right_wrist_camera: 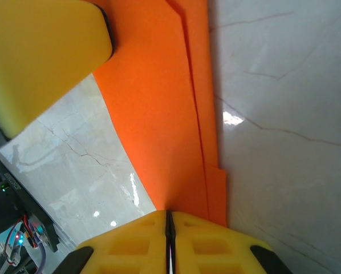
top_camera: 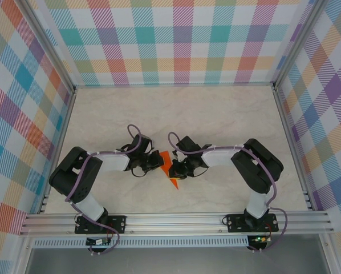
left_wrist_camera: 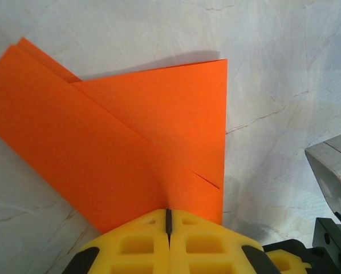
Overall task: Fold a paper plane with a square sheet of paper (pick it up from the middle)
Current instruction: Fold the wing for the fifth time at the center of the table.
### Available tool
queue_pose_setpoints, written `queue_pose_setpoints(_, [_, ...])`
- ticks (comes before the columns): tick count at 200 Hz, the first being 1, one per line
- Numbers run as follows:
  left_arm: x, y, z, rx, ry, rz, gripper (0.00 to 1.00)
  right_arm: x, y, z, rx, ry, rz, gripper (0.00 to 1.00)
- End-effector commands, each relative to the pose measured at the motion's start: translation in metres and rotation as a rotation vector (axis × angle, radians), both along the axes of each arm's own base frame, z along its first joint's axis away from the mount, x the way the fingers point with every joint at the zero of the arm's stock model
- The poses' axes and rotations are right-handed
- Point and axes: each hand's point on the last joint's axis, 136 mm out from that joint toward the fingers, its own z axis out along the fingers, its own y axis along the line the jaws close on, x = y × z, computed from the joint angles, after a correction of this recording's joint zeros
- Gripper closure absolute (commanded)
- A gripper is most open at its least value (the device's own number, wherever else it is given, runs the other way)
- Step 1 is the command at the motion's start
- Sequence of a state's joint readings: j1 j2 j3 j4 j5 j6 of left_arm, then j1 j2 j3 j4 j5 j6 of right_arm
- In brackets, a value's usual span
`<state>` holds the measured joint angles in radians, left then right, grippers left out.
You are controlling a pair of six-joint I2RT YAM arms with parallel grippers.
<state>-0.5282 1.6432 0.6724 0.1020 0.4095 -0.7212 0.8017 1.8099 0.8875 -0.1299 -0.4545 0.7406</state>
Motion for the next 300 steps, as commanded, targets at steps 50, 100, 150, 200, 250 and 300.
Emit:
queue_pose_setpoints(50, [0.039, 0.042, 0.004, 0.002, -0.033, 0.045, 0.91, -0.048, -0.043, -0.043, -0.161, 0.15, 0.064, 0.9])
queue_pose_setpoints(100, [0.057, 0.062, 0.002, -0.035, -0.022, 0.078, 0.9, -0.041, -0.034, -0.033, -0.133, 0.138, 0.058, 0.89])
queue_pose_setpoints(150, [0.069, 0.082, 0.051, -0.005, -0.078, 0.125, 0.86, -0.026, -0.013, -0.018, -0.039, 0.115, -0.002, 0.87])
queue_pose_setpoints(200, [0.04, 0.103, 0.089, 0.113, -0.025, 0.238, 0.68, 0.005, -0.008, 0.035, -0.001, -0.085, -0.046, 0.82])
queue_pose_setpoints(250, [0.021, 0.1, 0.123, 0.223, -0.062, 0.253, 0.55, 0.031, -0.053, 0.05, -0.142, -0.221, -0.17, 0.72])
queue_pose_setpoints(300, [0.013, 0.086, 0.122, 0.416, -0.032, 0.185, 0.47, 0.034, -0.074, 0.045, -0.166, -0.213, -0.21, 0.71])
